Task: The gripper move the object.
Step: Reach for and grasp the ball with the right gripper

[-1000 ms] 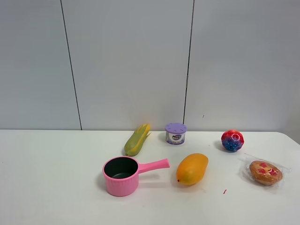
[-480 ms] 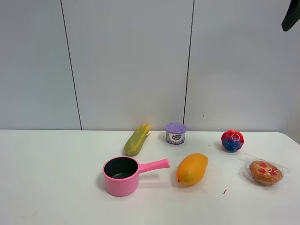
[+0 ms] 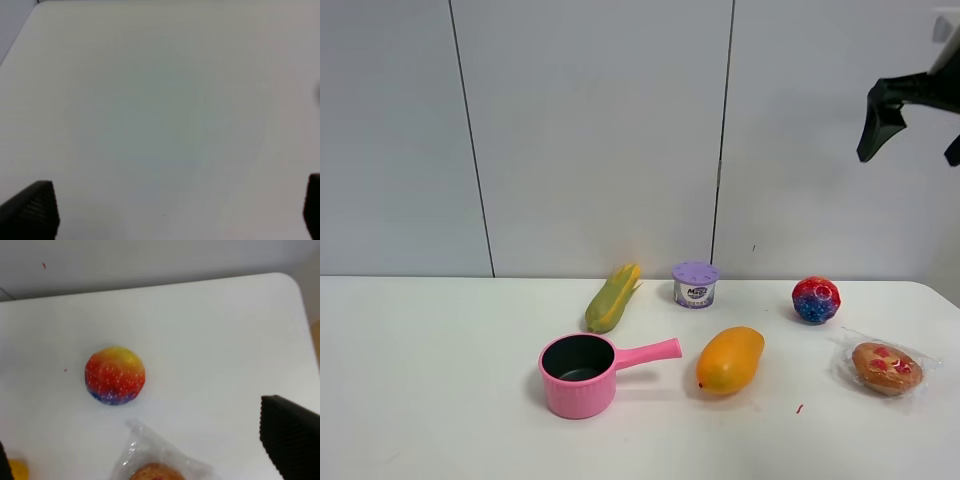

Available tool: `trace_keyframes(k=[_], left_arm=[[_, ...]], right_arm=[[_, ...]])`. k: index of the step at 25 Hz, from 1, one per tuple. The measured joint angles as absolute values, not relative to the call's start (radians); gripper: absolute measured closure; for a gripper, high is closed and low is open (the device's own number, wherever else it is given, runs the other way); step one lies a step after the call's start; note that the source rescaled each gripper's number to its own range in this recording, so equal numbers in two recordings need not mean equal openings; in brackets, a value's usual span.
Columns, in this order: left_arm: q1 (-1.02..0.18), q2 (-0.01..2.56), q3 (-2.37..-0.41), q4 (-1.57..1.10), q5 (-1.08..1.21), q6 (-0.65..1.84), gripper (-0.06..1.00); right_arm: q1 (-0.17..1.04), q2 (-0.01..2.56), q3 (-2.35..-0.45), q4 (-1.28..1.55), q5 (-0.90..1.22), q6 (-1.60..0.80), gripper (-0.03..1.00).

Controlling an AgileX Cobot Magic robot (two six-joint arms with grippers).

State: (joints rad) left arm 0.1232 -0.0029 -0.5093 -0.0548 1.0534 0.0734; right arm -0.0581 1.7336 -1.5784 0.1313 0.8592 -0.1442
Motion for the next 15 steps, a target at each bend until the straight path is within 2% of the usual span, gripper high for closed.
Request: trace_keyframes(k=[15], left_arm=[[0.123, -0.003, -0.509, -0.055, 1.053, 0.073, -0.06]], right_arm=[[-0.053, 2.011, -1.58, 0.256, 0.719, -0.262, -0.03]])
